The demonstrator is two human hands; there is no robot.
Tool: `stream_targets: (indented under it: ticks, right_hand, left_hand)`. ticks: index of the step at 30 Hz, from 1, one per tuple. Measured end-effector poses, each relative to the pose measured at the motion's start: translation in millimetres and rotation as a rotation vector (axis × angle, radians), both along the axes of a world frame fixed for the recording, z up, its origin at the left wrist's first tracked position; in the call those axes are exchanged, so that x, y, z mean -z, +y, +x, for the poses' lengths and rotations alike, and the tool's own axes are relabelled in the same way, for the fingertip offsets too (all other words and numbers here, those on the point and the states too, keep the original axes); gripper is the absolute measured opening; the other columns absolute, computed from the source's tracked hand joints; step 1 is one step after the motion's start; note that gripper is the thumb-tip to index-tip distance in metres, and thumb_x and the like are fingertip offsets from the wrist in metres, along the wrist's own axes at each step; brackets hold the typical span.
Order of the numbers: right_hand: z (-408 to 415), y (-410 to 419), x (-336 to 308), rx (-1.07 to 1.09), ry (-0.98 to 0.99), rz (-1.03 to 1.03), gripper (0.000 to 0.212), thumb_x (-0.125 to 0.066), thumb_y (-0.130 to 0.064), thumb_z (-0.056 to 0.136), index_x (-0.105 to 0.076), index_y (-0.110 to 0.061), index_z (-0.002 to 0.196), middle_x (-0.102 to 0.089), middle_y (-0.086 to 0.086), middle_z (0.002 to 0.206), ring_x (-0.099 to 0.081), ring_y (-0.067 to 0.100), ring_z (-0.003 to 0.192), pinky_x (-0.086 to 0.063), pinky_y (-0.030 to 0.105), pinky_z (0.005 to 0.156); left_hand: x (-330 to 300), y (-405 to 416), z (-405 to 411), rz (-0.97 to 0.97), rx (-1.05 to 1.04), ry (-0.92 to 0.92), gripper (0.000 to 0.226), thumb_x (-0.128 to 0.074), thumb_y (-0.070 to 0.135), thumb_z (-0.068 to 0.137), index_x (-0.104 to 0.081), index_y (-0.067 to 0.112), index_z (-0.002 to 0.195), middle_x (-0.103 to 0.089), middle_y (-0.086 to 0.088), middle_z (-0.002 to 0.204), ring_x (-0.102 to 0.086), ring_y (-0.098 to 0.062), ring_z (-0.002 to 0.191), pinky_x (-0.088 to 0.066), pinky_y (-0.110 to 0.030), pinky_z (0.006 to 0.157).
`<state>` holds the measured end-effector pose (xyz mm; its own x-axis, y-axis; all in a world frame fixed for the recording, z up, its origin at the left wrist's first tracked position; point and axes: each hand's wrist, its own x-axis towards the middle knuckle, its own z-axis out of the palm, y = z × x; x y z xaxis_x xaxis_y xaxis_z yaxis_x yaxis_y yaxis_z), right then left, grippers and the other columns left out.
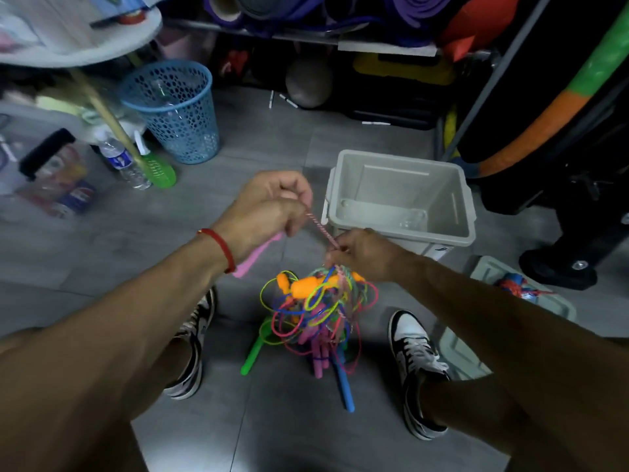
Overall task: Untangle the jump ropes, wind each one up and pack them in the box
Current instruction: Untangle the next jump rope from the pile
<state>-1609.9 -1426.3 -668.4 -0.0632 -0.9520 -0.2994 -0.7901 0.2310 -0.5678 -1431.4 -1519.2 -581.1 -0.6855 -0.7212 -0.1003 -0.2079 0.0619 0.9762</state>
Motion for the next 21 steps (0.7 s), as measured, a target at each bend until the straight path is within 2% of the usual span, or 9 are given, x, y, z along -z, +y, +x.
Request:
stream_targets:
  ticks: [1,3,6,8,10,13,16,18,21]
  right_hand:
    - [-9,-3,-4,0.01,0.062,-0.032,0.017,-0.068,-0.034,0.092,-0.077,-0.021,0.085,-0.064,-0.006,0.071,-0.058,0.015,0.076,-0.042,0.026,0.074]
    - [-22,-7,-19,0.017,0.136,-0.108,0.021,-0.068,-0.034,0.093,-0.075,-0.018,0.081,-0.056,-0.01,0.068,-0.053,0.015,0.075,-0.036,0.024,0.074]
    - [-24,-13,-34,0.04,0.167,-0.17,0.035,-0.066,-0.035,0.095,-0.066,-0.016,0.065,-0.055,-0.006,0.058,-0.059,0.022,0.07,-0.044,0.028,0.075]
    - [-17,-16,-40,0.091,0.167,-0.184,0.035,-0.065,-0.037,0.095,-0.064,-0.021,0.064,-0.046,-0.01,0.056,-0.054,0.028,0.074,-0.05,0.034,0.083]
    - [-12,-18,-46,0.097,0.154,-0.201,0.026,-0.065,-0.035,0.095,-0.073,-0.017,0.078,-0.045,-0.012,0.059,-0.054,0.031,0.078,-0.051,0.038,0.086]
    - [-6,-14,-58,0.032,0.167,-0.22,0.019,-0.06,-0.028,0.097,-0.069,-0.02,0.082,-0.045,-0.014,0.062,-0.058,0.029,0.081,-0.052,0.04,0.085]
    - [-8,-9,-64,-0.013,0.119,-0.232,0.023,-0.059,-0.027,0.099,-0.069,-0.011,0.086,-0.052,-0.009,0.062,-0.06,0.02,0.07,-0.053,0.038,0.077]
    - [-12,-7,-65,-0.02,0.057,-0.217,0.026,-0.059,-0.032,0.1,-0.074,-0.01,0.096,-0.062,0.001,0.073,-0.062,0.009,0.067,-0.05,0.034,0.071]
    - [-21,-6,-60,-0.045,0.051,-0.163,0.029,-0.054,-0.035,0.102,-0.072,-0.013,0.11,-0.059,-0.003,0.094,-0.058,0.008,0.079,-0.044,0.028,0.079]
  left_hand:
    - [5,-10,5,-0.047,-0.076,-0.054,0.019,-0.052,0.004,0.053,-0.059,0.016,0.065,-0.049,-0.01,0.05,-0.039,-0.018,0.043,-0.032,-0.023,0.05]
    - [15,-30,14,-0.233,-0.105,-0.309,0.019,-0.055,0.019,0.055,-0.061,0.02,0.073,-0.052,0.0,0.048,-0.042,-0.019,0.043,-0.034,-0.026,0.053]
    - [29,-29,16,-0.266,0.097,-0.629,0.033,-0.067,0.048,0.062,-0.063,0.026,0.085,-0.063,0.007,0.055,-0.055,-0.014,0.053,-0.04,-0.026,0.054]
    - [41,-16,8,-0.263,0.186,-0.676,0.041,-0.072,0.064,0.064,-0.064,0.03,0.086,-0.07,0.01,0.073,-0.064,-0.012,0.072,-0.05,-0.028,0.067]
    - [50,-1,-2,-0.295,0.194,-0.646,0.052,-0.069,0.074,0.058,-0.064,0.031,0.085,-0.072,0.01,0.086,-0.067,-0.012,0.088,-0.053,-0.031,0.083]
    - [59,11,-12,-0.386,0.136,-0.589,0.043,-0.078,0.058,0.069,-0.066,0.02,0.087,-0.071,0.002,0.091,-0.066,-0.017,0.09,-0.053,-0.035,0.085]
    - [62,14,-13,-0.411,0.02,-0.488,0.026,-0.082,0.037,0.077,-0.063,0.021,0.083,-0.068,0.009,0.083,-0.062,-0.003,0.068,-0.049,-0.022,0.07]
    - [62,10,-12,-0.385,0.003,-0.421,0.021,-0.082,0.031,0.079,-0.062,0.024,0.077,-0.061,0.013,0.072,-0.054,0.006,0.055,-0.04,-0.015,0.056]
    - [58,5,-12,-0.37,0.086,-0.339,0.023,-0.077,0.025,0.083,-0.059,0.025,0.071,-0.06,0.007,0.064,-0.052,0.0,0.055,-0.043,-0.024,0.058]
